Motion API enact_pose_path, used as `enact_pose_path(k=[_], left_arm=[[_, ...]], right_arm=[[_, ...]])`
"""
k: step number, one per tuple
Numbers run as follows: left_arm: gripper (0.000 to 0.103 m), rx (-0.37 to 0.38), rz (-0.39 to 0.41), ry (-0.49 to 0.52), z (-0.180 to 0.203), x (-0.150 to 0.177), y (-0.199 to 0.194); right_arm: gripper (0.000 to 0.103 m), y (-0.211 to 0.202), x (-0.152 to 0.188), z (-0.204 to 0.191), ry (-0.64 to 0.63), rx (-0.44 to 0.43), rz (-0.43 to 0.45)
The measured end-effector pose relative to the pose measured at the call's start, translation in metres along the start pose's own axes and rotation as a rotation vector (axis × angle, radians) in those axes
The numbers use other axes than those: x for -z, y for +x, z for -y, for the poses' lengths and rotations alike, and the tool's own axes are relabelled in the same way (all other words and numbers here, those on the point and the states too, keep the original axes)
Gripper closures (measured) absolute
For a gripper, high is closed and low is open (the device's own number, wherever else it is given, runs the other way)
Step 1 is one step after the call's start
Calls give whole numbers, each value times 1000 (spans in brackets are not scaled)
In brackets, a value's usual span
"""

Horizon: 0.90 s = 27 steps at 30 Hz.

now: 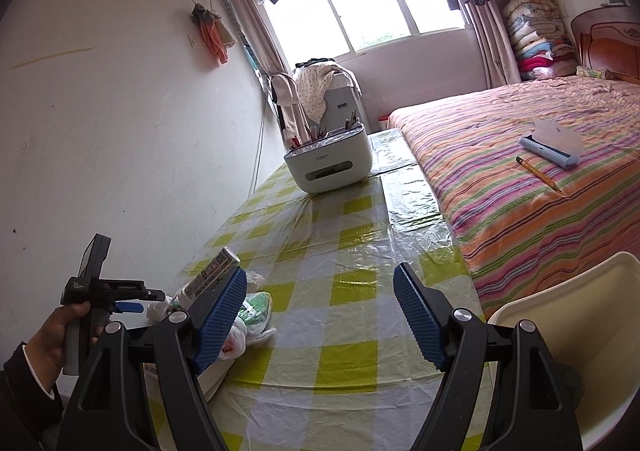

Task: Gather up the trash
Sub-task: 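Grasp the white tissue with the left tool while the right tool grasps the white plastic bag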

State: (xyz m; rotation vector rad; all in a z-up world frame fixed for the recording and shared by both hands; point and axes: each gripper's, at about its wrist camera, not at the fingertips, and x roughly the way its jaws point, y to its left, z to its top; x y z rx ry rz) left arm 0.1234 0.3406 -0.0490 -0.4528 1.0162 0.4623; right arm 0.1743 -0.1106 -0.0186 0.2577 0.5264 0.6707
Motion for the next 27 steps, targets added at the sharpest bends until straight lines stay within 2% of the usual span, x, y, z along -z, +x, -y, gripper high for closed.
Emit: enact_pose_path(k=[4,6,7,8,12,14,17,21,24,27], left_arm=[[20,-18,-13,41,6,-2,10],[24,-7,-17,38,7,-4,12],[30,6,-18,34,7,-5,13],[40,17,-23,29,6,-6,14],[54,39,-28,1,3,-7,17],[65,58,-23,-13,0,-8,15],[74,77,-9,-32,-2,-8,10],[77,75,8,-34,-1,-8,4],[78,78,52,-33,2,-8,-8],[78,106,83,-35,5,-8,-21]], right_arm=[[29,4,3,-7,-23,2,-12],[29,6,5,-9,-32,0,-20],[29,7,6,-11,-36,-2,-23],[29,9,6,-12,-42,-3,-28],[29,14,8,-17,-56,-7,-44],[29,16,8,-19,-58,-11,-49],[29,21,9,-24,-62,-32,-60],[29,36,11,-31,-66,-65,-96],[29,52,13,-39,-71,-108,-144],[29,68,20,-50,-97,-138,-201]])
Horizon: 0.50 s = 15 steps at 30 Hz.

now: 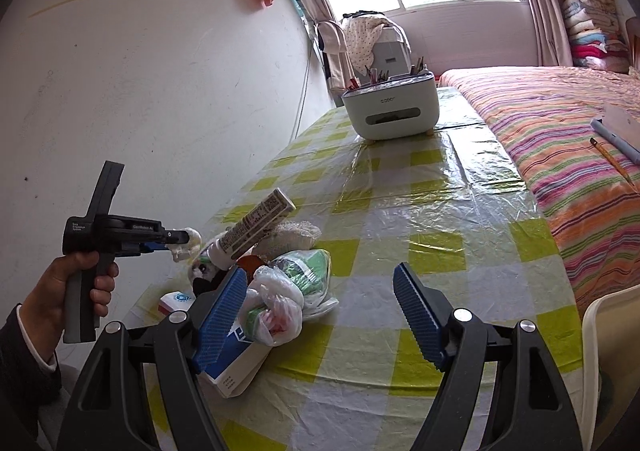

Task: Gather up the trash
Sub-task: 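Grasp the white tissue with the left tool while the right tool grasps the white plastic bag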

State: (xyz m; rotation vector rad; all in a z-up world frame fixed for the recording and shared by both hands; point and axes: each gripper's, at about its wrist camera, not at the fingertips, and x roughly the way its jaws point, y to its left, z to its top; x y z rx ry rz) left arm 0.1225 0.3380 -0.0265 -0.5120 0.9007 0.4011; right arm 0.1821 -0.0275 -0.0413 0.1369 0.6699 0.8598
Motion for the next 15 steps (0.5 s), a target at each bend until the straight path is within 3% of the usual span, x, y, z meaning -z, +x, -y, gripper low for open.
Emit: enact_pose_path(k=[6,10,15], left_arm=[[78,20,16,31,13,3,-7],[78,52,32,45,20,6,-15],[78,98,52,60,33,9,-28]], right_arm=[[29,35,8,-21,-44,-55,-106],[29,54,13,-32,-84,-34,-146],[29,77,10,-27,-30,-48,-191]])
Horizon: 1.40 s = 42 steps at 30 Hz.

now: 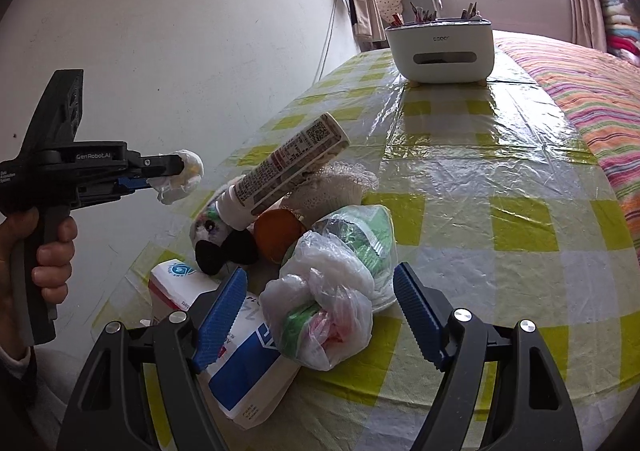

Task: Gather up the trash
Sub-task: 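Grasp the white tissue with the left tool while the right tool grasps the white plastic bag, then carry the tissue with the left tool while the right tool drops the plastic bag into the basket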

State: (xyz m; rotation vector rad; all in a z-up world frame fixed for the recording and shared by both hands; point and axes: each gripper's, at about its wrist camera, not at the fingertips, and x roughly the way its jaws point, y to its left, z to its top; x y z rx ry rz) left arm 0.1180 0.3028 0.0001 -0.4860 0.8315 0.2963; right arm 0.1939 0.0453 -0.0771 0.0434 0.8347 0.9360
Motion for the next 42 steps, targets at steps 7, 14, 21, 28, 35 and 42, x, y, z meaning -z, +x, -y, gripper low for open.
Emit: enact_pose_path(k=[7,14,21,28,35,42], left_arm=[[78,59,15,47,30,8,-12],[78,110,53,87,64,13,-24],[78,157,96,142,99,17,-34],[78,177,126,221,133,28,-41],[78,199,133,290,163,41,-43],[78,227,125,341,189,53,-43]], right_arm=[[61,5,-4,18,110,-27,3],[63,-22,-1,11,70,-19,82],[64,-65,1,17,62,-14,190],[64,-97,3,41,118,6,271],[64,-126,9,57,158,31,341],[64,-149,15,69,161,63,395]])
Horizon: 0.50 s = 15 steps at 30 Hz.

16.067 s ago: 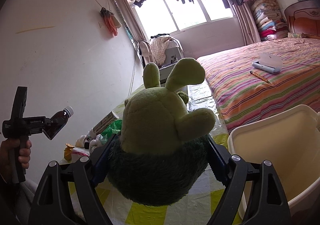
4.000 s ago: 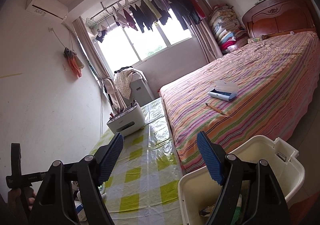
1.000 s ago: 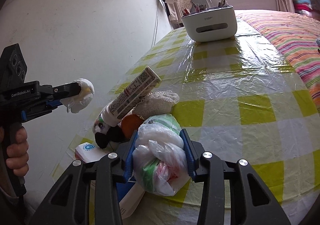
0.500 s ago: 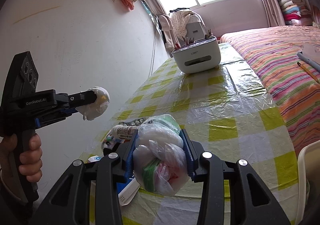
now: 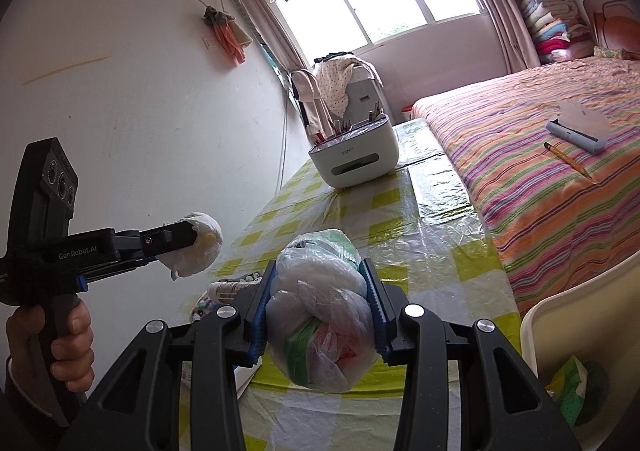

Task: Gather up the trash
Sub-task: 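Carry the tissue with the left tool while the right tool drops the plastic bag into the basket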

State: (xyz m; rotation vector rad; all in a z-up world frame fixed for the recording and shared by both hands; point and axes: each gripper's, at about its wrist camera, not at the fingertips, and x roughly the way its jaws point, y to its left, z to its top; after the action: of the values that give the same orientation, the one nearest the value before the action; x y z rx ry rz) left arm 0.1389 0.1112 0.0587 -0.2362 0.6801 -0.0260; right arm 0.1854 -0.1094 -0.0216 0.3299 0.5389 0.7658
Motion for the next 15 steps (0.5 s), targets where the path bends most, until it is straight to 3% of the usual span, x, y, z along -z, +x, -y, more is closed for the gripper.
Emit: enact_pose_path(k=[15], left_arm=[[78,69,-35,106,62,18,15]], right_arm=[[64,-50,-6,35,60,48,98]])
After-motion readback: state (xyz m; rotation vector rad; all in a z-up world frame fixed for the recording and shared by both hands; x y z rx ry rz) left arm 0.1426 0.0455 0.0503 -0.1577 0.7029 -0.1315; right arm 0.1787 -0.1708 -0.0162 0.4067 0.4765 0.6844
